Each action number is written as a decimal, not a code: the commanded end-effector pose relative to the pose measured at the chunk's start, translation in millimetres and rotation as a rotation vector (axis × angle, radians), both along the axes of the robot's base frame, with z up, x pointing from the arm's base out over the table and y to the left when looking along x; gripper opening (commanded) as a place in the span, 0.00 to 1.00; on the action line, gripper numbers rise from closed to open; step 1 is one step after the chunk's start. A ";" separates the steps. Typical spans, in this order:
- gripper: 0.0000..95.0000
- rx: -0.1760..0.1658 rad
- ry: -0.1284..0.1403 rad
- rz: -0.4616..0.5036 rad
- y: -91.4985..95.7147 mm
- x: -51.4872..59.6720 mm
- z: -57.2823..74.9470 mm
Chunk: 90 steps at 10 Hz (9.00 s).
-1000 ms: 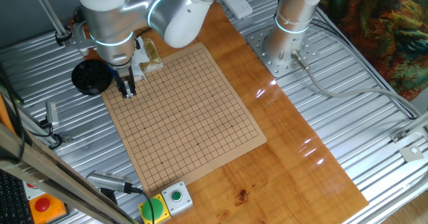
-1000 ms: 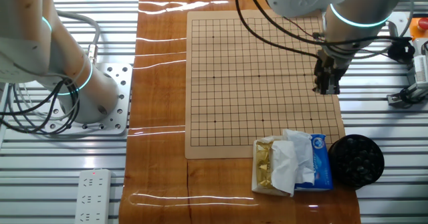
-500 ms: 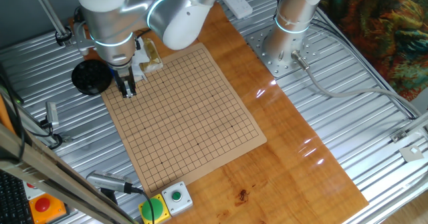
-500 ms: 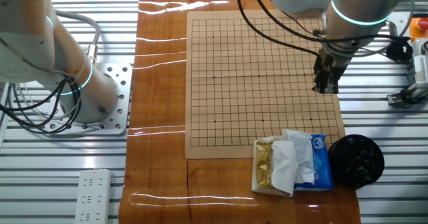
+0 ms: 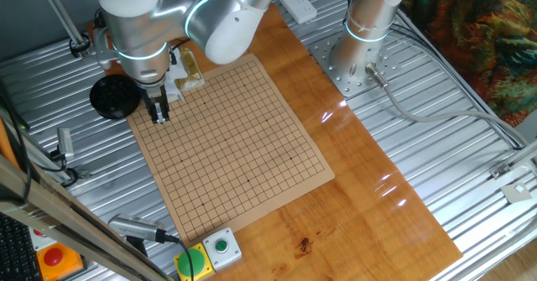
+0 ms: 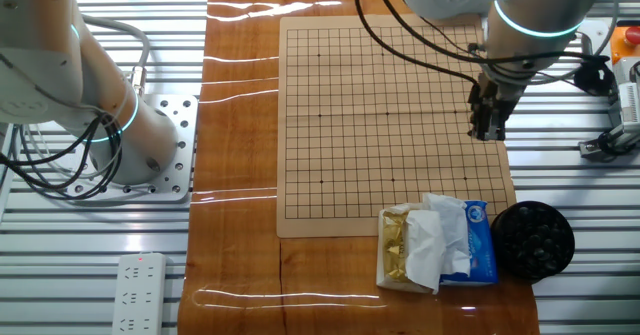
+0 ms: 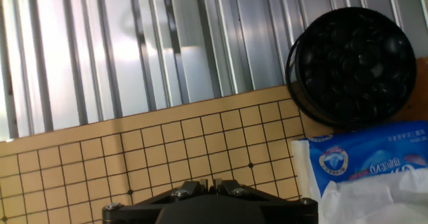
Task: Play the first move as black on the 3-4 point in the upper right corner of the Go board
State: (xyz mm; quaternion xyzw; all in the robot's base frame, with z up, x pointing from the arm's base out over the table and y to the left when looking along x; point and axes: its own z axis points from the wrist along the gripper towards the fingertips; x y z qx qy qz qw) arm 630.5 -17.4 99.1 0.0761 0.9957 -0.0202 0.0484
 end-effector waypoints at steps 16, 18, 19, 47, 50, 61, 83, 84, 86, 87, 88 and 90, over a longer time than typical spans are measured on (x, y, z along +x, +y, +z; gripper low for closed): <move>0.00 0.006 0.043 0.237 1.1 0.7 0.0; 0.00 0.009 0.046 0.239 21.5 11.6 -2.7; 0.00 0.009 0.048 0.232 33.5 17.5 -4.8; 0.00 0.109 0.010 0.127 253.0 -4.5 -78.7; 0.00 0.117 0.004 0.128 258.8 -4.8 -81.0; 0.00 0.113 -0.018 0.136 261.7 -2.1 -84.2; 0.20 0.111 -0.038 0.166 262.3 -1.2 -83.5; 0.20 0.109 -0.039 0.172 262.3 -1.1 -83.6; 0.20 0.098 -0.042 0.197 261.4 -0.9 -83.8; 0.20 0.092 -0.043 0.206 261.0 -0.8 -83.8; 0.20 0.089 -0.045 0.212 261.0 -0.8 -83.9; 0.20 0.085 -0.050 0.222 260.7 -0.4 -85.2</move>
